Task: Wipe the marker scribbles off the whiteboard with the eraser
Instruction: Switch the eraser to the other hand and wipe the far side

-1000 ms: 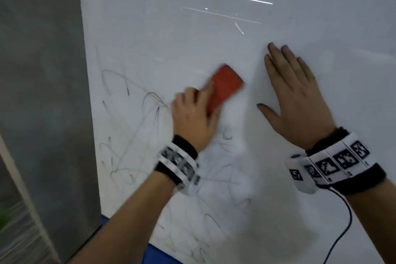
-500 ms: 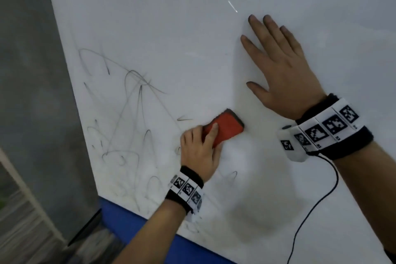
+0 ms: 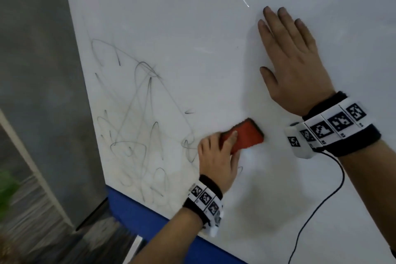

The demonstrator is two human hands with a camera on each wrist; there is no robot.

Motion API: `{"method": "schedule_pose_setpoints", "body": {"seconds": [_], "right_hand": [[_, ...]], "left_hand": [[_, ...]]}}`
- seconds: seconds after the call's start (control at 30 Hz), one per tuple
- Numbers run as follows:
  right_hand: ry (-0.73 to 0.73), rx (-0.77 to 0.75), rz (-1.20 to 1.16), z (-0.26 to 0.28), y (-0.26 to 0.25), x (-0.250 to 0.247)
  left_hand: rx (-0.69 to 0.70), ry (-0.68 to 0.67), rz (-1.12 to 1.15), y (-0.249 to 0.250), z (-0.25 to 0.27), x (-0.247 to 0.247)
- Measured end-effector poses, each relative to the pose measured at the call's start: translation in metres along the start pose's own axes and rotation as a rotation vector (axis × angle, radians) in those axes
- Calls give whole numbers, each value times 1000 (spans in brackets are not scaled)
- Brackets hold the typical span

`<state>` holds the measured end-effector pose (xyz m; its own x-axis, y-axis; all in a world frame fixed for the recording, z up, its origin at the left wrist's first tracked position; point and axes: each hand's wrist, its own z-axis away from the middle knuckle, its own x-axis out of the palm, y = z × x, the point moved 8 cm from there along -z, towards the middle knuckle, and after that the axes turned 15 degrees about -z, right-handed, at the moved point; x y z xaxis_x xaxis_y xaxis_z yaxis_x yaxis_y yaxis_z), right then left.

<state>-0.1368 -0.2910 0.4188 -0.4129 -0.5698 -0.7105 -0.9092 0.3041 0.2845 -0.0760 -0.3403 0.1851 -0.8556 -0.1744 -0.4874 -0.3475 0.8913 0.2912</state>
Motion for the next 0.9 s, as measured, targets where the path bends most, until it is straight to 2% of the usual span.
{"method": "schedule_pose_setpoints", "body": {"seconds": [0.07,0.17,0.23,0.3,0.33,0.47,0.53,0.57,0.6,0.7,0.77,0.83,0.9], "right_hand": [[-26,-1,3,-1,2,-1],[-9,28,18,-3,-3,-3],[10,57,41,-5,-13,2],[27,91,54,-9,-22,8],[37,97,54,-14,-26,10],[33,61,90,-44,-47,23],[21,38,110,-62,-56,29],[17,27,125,-69,-61,31],[9,20,137,-75,-64,34],[-19,48,144,-80,-68,45],[-37,60,150,-74,-71,57],[-48,41,162,-69,-78,69],[-67,-4,175,-71,-90,81]], "left_hand": [[-82,58,-52,-53,-36,-10],[-462,176,-89,-179,-120,-49],[-598,200,-32,-228,-161,-70],[-587,194,-61,-223,-167,-69],[-522,195,-97,-202,-157,-65],[-87,88,-99,-91,-66,-28],[25,94,-98,-92,-63,-23],[21,112,-113,-112,-82,-28],[-48,133,-131,-141,-106,-34],[-483,238,-100,-266,-187,-68],[-698,246,-20,-319,-217,-85],[-739,228,-27,-306,-215,-81],[-552,235,-39,-250,-183,-73]]}}
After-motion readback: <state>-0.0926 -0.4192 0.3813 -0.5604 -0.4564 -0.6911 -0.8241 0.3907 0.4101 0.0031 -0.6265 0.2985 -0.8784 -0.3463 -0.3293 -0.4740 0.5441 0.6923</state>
